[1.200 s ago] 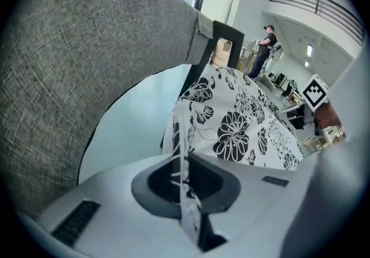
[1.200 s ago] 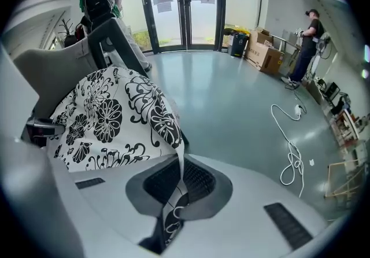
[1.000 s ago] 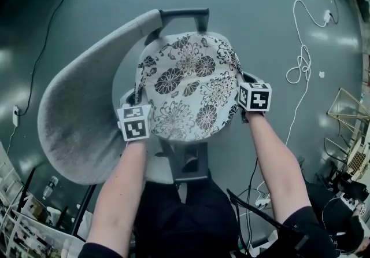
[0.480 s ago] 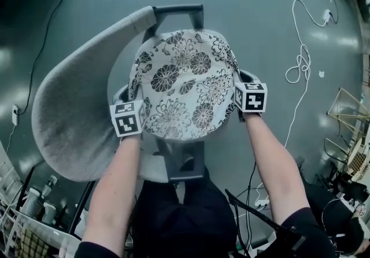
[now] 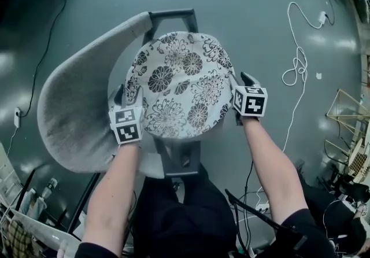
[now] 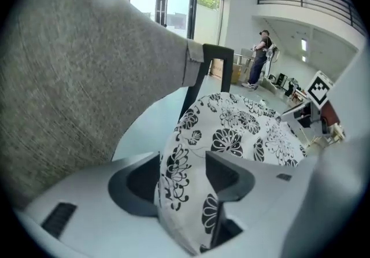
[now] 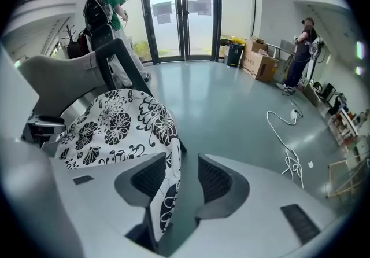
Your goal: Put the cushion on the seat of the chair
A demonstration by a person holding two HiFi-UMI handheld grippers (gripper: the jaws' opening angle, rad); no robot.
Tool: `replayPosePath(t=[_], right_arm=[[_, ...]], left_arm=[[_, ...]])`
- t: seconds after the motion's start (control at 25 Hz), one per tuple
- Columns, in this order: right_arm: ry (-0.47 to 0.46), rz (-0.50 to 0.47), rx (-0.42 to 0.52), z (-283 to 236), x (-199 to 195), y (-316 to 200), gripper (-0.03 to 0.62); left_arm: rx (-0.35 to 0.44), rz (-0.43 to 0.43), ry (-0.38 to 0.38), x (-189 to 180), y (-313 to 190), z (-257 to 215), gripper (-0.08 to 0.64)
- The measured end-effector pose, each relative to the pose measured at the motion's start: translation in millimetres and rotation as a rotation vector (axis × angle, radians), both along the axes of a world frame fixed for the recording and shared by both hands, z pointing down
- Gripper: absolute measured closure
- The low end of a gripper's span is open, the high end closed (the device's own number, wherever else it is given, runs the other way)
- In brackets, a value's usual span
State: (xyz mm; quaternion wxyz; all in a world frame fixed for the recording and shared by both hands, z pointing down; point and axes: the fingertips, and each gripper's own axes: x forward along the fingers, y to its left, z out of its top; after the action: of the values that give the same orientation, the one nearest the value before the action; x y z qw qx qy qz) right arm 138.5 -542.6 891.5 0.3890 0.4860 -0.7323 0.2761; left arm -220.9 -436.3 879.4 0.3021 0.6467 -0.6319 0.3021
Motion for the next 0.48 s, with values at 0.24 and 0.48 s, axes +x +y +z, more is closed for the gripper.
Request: replayPosePath(t=[0.24,0.48], right_arm=[[-0.047,0.004,0.034,-32,0,15,0.411],[-0.147,0.031,0.120,-88,-7,23,0.471]], left_arm=[[0.101,0.005,0.038,14,6,-48,0.319],[0.209,-0.028,0.110,30,13,-102,0.366]])
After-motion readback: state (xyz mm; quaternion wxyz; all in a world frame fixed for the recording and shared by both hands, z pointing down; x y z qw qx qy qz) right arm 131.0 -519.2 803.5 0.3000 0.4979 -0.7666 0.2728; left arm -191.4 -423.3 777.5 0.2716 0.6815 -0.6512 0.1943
